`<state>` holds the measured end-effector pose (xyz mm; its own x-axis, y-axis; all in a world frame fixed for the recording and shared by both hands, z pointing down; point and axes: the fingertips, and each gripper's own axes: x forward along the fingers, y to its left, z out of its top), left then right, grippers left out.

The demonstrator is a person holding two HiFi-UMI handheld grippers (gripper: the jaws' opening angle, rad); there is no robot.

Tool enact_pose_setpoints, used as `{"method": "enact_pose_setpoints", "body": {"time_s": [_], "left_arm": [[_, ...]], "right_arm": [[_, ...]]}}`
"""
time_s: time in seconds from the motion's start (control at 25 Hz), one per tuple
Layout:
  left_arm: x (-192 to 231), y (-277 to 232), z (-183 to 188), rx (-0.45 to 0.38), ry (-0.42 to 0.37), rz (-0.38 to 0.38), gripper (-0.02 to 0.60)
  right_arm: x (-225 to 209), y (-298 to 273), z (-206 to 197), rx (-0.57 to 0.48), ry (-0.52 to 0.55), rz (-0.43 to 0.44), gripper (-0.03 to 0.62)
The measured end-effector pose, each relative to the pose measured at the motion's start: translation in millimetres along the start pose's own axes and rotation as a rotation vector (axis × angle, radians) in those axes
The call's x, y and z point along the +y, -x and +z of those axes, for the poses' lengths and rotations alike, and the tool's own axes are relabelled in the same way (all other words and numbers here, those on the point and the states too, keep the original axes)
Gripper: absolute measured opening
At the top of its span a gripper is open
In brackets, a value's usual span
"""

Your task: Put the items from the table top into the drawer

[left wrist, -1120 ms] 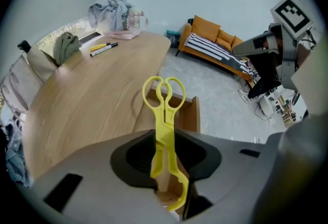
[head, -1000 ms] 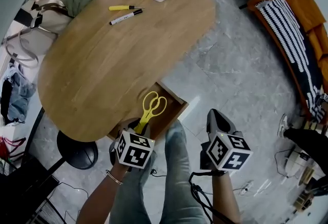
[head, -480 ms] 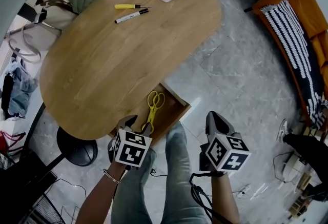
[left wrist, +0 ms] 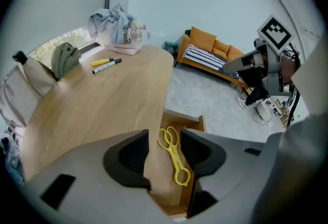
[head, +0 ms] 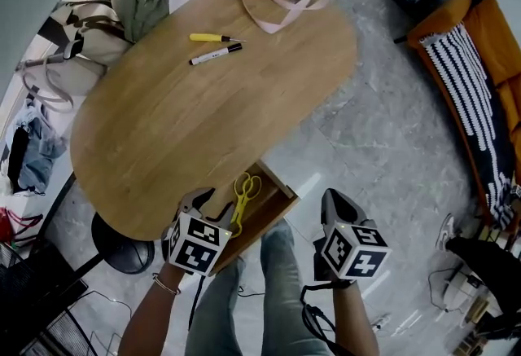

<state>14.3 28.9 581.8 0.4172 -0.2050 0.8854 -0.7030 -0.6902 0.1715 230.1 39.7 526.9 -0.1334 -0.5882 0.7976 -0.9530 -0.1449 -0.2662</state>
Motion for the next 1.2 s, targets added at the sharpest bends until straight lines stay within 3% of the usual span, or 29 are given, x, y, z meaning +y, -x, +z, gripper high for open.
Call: {"method": "enact_pose_setpoints", "body": {"time_s": [0.44,0.68,1.2], "left_arm": [[60,-14,67,-0.050,0.135,0.114,0.189],[86,-33,95,-0.061,0.202,0.133,0.189],[149,-67,156,-0.074,0.181,0.199,0.189]], "right_arm": [[-4,-46,62,0.042,0.078,0.068,0.005],[0,-79,98,0.050,0.124,0.110,0.005],[3,-142,142,0.094,0.145,0.139,0.005]]}}
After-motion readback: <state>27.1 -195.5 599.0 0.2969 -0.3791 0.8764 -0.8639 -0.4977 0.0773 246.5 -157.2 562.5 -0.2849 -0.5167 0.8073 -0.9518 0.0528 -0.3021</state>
